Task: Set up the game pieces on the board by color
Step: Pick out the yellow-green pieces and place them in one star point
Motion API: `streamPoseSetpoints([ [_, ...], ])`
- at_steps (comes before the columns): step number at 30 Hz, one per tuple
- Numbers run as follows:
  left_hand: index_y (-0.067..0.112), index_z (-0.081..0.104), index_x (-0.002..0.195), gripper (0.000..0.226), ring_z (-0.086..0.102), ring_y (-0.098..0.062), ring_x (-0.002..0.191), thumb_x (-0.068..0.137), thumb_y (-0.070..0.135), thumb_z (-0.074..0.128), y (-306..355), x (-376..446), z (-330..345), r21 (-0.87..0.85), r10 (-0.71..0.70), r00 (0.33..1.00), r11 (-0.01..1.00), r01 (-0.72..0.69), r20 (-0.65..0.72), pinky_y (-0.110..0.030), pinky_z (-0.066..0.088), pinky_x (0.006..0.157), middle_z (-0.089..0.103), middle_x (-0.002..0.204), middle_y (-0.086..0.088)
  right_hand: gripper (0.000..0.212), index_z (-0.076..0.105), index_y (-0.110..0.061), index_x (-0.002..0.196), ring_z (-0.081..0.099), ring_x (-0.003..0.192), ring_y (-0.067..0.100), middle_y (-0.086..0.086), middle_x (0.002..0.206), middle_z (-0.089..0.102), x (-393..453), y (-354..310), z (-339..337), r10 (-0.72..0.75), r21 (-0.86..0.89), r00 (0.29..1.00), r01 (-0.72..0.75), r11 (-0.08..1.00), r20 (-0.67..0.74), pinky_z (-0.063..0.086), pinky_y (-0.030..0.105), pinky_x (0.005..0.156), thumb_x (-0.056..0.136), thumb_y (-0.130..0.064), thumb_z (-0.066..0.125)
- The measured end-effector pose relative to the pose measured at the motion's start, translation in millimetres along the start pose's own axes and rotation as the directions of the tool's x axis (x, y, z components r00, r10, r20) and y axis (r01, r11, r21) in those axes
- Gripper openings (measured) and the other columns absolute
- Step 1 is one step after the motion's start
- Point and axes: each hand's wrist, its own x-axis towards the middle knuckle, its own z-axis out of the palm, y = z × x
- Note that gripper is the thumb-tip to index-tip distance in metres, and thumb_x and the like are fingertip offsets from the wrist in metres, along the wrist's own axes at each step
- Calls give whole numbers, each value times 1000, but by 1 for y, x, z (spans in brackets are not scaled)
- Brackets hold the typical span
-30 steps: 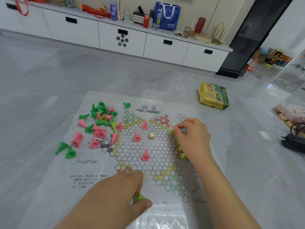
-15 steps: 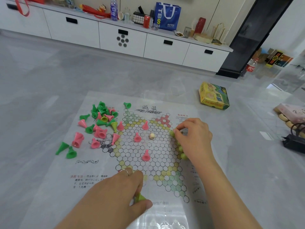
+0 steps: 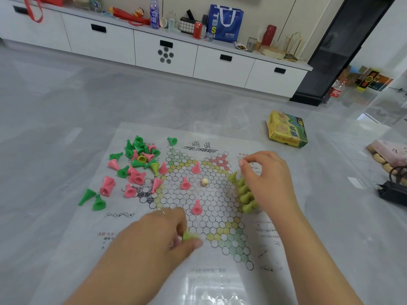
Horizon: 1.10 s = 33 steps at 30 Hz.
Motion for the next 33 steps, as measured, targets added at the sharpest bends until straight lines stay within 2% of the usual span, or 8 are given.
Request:
streamPoseSetpoints([
  [3, 30, 51, 74, 30, 47, -2, 48, 70, 60, 49, 4, 3, -14, -235, -135, 971, 968, 87, -195, -15, 34, 48, 52, 57, -4, 12, 66, -29, 88, 57, 89, -2, -18, 90, 62, -10, -23, -20, -96, 268, 984, 53, 962, 150, 41, 10, 76, 89, -22, 56],
  [6, 30, 59, 69, 39, 50, -7, 53, 54, 62, 43, 7, 1, -21, -438, -237, 931, 894, 97, -277, -14, 40, 50, 66, 71, -8, 15, 69, -33, 88, 63, 85, -3, -16, 88, 70, -24, -44, -35, -292, 436, 828, 64, 897, 479, 49, 13, 76, 86, -21, 60],
  [10, 35, 61, 62, 33, 57, 1, 73, 53, 63, 45, 8, -1, -17, -561, -238, 915, 828, 15, -327, 3, 37, 60, 67, 70, 4, 14, 72, -24, 91, 69, 85, 11, -4, 88, 73, -33, -49, -38, -390, 545, 719, 19, 838, 575, 52, 18, 80, 83, -17, 63],
  [14, 36, 64, 57, 34, 55, 15, 69, 52, 64, 45, 10, -1, -16, -585, -183, 939, 811, -24, -291, 3, 36, 55, 62, 71, 32, 15, 72, -22, 93, 69, 88, 20, 1, 91, 73, -33, -48, -35, -397, 599, 729, -21, 801, 557, 54, 31, 86, 81, -17, 64],
  [19, 32, 65, 60, 41, 56, 7, 53, 50, 66, 44, 16, -1, -15, -619, -153, 954, 784, -41, -257, -2, 39, 50, 62, 54, 23, 13, 73, -13, 88, 69, 86, 18, 4, 87, 74, -33, -50, -34, -436, 679, 725, -60, 732, 533, 56, 28, 80, 82, -8, 62],
  [26, 39, 62, 65, 33, 55, 17, 68, 58, 64, 41, 14, -1, -13, -560, -130, 952, 827, -50, -277, 1, 38, 59, 62, 67, 32, 11, 73, -10, 86, 68, 78, 17, 7, 79, 72, -32, -46, -33, -415, 672, 743, -62, 738, 525, 54, 25, 77, 83, -12, 62],
  [30, 47, 46, 77, 26, 53, -3, 58, 70, 64, 28, 13, -1, -12, -493, -173, 941, 870, 7, -291, 2, 39, 60, 62, 74, 8, 8, 71, -24, 74, 63, 68, -1, -10, 69, 70, -24, -38, -40, -226, 619, 876, -101, 779, 427, 47, 10, 64, 78, -20, 65],
  [33, 42, 42, 83, 11, 40, 1, 55, 90, 41, 34, 13, -2, -11, -563, -255, 929, 824, 63, -269, 0, 38, 56, 52, 77, 6, 15, 69, -28, 67, 58, 67, -1, -10, 71, 68, -12, -15, -37, 23, 490, 979, -121, 863, 201, 43, 12, 63, 80, -22, 67],
])
